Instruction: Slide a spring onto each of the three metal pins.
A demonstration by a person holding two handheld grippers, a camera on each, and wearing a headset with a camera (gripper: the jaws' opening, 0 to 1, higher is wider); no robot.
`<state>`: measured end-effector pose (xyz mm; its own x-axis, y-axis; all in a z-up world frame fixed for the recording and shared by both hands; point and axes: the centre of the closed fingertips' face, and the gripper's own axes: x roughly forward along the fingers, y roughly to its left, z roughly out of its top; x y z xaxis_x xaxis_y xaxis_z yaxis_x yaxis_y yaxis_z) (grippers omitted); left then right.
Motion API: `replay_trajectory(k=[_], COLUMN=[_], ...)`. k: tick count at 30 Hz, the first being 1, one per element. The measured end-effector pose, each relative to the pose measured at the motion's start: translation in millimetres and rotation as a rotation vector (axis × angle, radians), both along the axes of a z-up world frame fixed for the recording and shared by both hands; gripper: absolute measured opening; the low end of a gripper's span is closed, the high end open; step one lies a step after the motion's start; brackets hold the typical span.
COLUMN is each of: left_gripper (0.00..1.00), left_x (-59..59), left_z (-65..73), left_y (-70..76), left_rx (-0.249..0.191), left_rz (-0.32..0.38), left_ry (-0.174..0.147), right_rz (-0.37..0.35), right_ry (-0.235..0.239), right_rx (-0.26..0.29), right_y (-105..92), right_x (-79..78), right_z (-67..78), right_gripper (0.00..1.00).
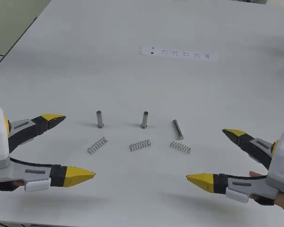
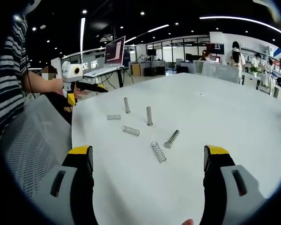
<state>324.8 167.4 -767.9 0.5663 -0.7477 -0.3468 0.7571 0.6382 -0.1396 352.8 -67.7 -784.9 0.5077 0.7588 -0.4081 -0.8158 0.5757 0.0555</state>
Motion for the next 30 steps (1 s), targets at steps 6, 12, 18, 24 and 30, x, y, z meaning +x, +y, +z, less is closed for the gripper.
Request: replay_trajectory(k=[6,12,18,24,30], left_gripper=[0.97,0.97,0.97,0.97,0.97], left_x=[-0.2,-1.3,-1.5,-1.7,-2.7], left_z=[-0.5,-0.2,0.0,0.0,-0.9], left_y=[0.8,1.1,1.2,1.5,0.9], left_rx=[0.001,0.002,0.003,0.003,0.004], left_rz=[0.001,0.001,-0.001,0.001,-0.003], left_ry=[0.000,-0.001,-0.002,-0.003,0.000], right_rz=[0.000,0.006,0.009,0.011,0.014], right_ry=[0.005,0.004,0.005,0.007,0.011], right_rx=[0.000,0.000,0.000,-0.001,-0.006], right_y=[-1.9,0.4,1.7,2.8,2.4], right_x=[-1.5,-3.4,-4.0,-4.8,-5.9], right_z=[-0.9,-0.9,-0.8,-1.4,-2.9], right_gripper=[1.00,1.00,1.00,0.99,0.99])
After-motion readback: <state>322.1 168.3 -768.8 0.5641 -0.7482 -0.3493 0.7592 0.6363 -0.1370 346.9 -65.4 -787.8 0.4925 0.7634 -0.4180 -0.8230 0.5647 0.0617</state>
